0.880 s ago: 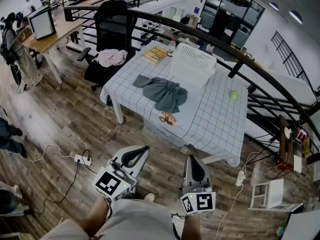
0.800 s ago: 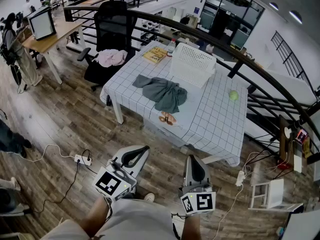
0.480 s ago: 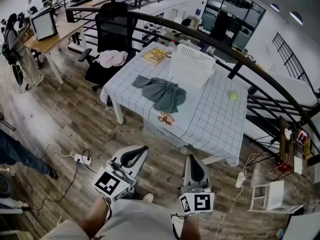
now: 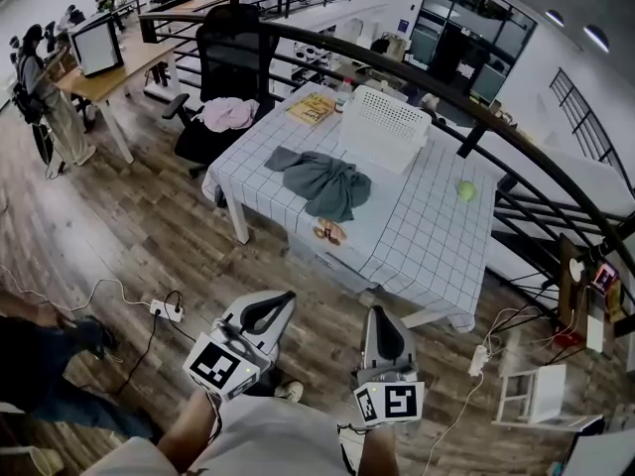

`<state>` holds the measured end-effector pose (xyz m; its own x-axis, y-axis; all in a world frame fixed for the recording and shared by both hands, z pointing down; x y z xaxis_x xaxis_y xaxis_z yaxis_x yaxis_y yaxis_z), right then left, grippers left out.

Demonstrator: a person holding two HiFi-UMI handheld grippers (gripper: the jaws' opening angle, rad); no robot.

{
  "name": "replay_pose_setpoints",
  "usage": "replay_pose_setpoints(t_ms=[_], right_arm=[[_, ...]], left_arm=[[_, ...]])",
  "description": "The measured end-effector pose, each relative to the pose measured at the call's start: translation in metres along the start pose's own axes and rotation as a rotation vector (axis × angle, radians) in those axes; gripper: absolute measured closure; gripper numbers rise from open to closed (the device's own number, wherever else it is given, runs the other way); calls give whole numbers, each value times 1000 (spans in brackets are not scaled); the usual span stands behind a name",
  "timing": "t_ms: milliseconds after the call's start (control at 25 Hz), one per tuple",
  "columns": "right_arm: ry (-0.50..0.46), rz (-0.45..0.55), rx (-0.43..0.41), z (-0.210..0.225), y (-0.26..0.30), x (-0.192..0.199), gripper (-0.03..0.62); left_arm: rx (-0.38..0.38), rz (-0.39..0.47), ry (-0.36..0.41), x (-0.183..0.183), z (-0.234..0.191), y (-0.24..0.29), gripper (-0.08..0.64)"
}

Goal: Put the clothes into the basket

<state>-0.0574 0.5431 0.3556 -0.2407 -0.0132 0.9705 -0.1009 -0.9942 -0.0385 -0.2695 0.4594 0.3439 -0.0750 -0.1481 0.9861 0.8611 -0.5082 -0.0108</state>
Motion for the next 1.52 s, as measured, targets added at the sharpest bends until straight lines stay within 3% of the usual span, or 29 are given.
replay_pose_setpoints(t_ms=[400,1000,1520], right_arm=[[-19,-25,41,13,47,9,574],[-59,-61,110,13,128,13,574],[-40,-98,130,58,166,16,574]], left_arm=[[40,-19,-18,18,-40,33,555],[78,41,-52,42,-122,78,555],[87,3,-73,57,-142,136,555]])
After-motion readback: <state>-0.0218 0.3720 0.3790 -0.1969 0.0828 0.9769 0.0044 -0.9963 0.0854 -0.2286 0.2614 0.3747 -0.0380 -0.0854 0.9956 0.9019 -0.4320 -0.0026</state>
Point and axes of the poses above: the fingertips, and each gripper's own axes: y forward along the fingers, z to its right, x out of its underside, the point moved 8 cm from there along -y, backward along the fingers, and after that the axes turned 14 degrees about y, right-handed, at the moved point
